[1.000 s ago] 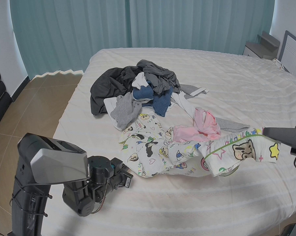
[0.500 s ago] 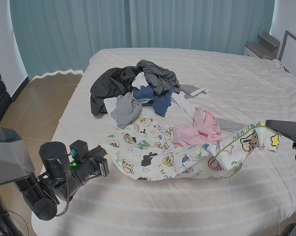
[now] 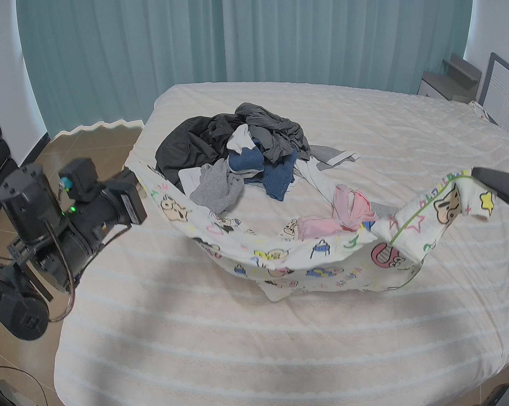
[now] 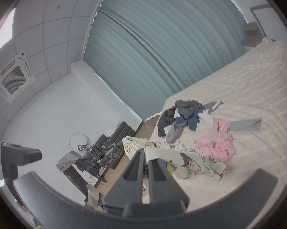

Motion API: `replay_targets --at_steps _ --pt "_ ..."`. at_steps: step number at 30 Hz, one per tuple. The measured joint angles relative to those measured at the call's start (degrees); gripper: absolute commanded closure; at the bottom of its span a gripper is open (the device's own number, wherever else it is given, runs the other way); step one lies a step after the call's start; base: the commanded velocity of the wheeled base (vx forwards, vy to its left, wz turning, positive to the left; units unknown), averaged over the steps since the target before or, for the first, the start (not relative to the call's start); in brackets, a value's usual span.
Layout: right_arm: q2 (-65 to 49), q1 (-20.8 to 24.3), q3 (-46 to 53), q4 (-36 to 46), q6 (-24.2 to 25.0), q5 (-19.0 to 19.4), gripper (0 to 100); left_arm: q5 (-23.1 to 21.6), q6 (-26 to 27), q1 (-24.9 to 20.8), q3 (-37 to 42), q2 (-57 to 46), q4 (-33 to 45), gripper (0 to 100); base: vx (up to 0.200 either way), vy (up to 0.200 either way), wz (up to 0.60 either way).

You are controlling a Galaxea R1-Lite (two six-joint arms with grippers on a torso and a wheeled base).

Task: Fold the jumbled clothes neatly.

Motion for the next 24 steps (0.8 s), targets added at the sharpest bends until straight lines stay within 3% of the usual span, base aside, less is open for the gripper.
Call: replay_targets --at_steps 12,24 --pt "0.35 -1.55 -10.61 -0.39 0.00 -0.04 100 2.93 2.35 2.93 -10.45 -8.84 7.36 100 0.000 0.000 0.00" --pt "0.11 -1.96 -15.87 -0.30 0.00 0.00 100 3.29 3.77 3.67 -16.15 -17.64 23.78 100 0.000 0.000 0.00"
